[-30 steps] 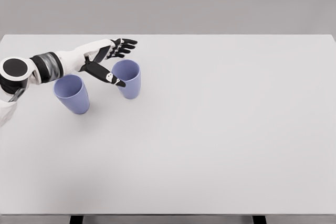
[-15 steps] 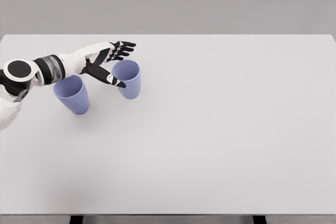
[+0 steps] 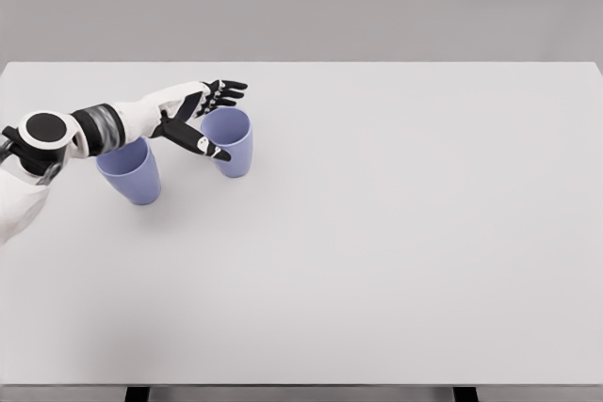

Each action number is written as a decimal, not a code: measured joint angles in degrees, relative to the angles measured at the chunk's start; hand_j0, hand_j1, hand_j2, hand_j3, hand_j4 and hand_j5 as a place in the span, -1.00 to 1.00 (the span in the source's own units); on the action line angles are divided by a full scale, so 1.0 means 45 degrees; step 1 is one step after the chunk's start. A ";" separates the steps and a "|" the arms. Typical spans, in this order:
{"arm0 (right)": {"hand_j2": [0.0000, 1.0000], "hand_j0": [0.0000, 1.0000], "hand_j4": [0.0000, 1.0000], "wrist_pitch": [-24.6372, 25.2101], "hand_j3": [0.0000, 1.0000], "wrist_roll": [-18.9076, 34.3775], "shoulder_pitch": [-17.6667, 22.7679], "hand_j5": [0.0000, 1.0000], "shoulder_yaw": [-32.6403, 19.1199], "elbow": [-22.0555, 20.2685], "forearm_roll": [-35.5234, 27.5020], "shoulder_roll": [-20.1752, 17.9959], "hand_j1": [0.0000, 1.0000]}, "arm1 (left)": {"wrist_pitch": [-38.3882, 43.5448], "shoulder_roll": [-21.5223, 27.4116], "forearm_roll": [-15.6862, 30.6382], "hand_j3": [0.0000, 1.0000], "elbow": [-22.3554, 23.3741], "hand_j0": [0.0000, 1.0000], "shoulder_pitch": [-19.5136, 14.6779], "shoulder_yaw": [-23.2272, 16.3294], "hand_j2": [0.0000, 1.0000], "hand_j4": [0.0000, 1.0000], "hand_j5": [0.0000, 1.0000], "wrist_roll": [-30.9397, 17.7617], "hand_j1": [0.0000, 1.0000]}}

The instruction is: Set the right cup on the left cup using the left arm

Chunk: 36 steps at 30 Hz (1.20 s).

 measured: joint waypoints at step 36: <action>1.00 1.00 1.00 -0.0001 1.00 0.0000 0.0000 1.00 0.0000 0.0000 0.0000 0.0000 1.00 | -0.0003 -0.0148 -0.0435 0.71 0.0440 0.71 -0.0020 -0.0224 0.71 0.71 0.71 0.0015 0.71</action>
